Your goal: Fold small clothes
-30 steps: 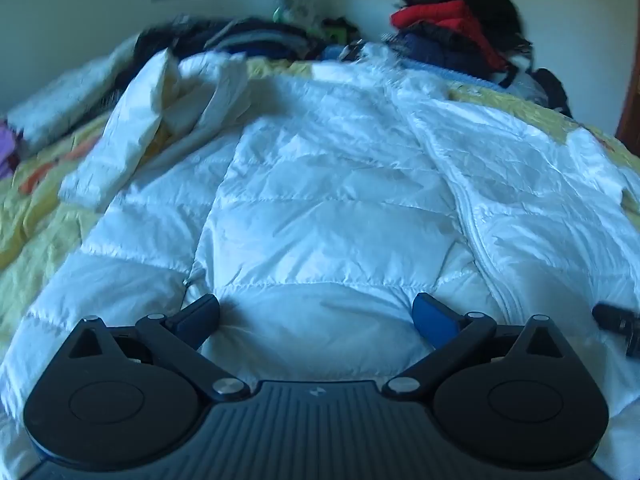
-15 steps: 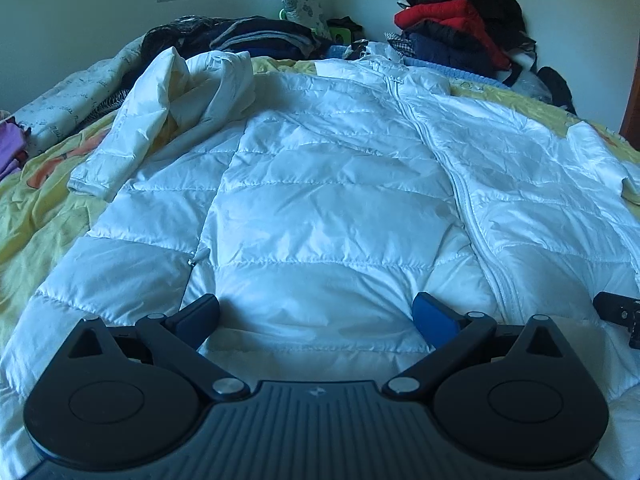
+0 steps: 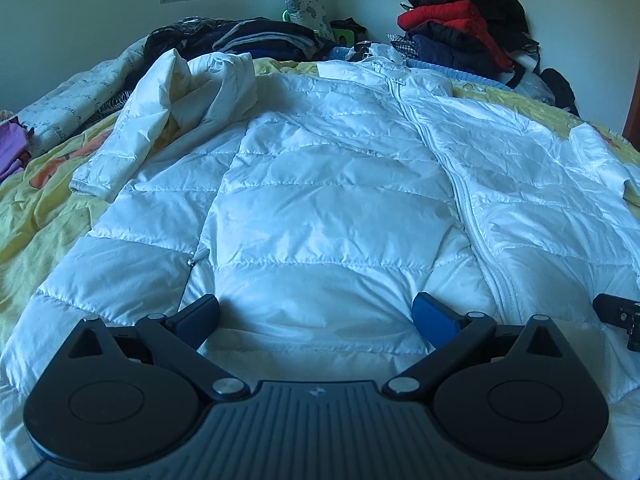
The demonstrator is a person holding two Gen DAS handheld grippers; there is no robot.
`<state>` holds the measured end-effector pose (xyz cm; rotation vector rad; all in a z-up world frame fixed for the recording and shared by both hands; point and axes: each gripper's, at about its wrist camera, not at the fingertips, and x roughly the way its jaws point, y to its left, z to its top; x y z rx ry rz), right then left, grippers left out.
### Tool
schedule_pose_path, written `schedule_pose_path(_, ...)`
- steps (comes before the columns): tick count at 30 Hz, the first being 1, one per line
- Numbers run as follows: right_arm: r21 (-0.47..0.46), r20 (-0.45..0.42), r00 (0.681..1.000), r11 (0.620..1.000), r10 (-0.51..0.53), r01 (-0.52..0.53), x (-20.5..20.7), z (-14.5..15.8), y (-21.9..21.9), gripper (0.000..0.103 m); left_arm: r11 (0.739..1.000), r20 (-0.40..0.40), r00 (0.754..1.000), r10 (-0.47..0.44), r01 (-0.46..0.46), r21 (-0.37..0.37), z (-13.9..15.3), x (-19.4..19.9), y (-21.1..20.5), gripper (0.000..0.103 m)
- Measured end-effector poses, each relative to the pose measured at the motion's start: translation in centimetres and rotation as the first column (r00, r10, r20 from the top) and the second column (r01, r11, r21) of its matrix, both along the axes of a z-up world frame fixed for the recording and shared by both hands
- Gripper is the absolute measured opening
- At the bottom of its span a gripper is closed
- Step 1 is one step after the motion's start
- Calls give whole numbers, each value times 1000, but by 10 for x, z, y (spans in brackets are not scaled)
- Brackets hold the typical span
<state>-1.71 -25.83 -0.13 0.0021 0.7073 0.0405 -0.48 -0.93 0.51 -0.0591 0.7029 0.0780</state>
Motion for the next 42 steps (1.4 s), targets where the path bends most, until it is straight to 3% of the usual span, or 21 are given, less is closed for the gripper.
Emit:
schedule_pose_path(10,1,-3,1000,1000,-1,1,0,2,-2,102,999,-7,1000,29,-29,30,10,-10,-4,103)
schedule_pose_path(17,-33,-57,998,999,9,-11,-12,16,5,102,998,51,997,-58,60,-31,40,-45,-18,103)
schedule_pose_path(28,-51,-64,998,999,15,-18,-10,28,7,102,999,8,1000,-23,24,-44,44,-29,-11,103)
schedule_pose_path(42,-74,-97,995,997,14,-21,24,22,5,102,998,-11,1000,-26,26,-54,38,8,-2,103)
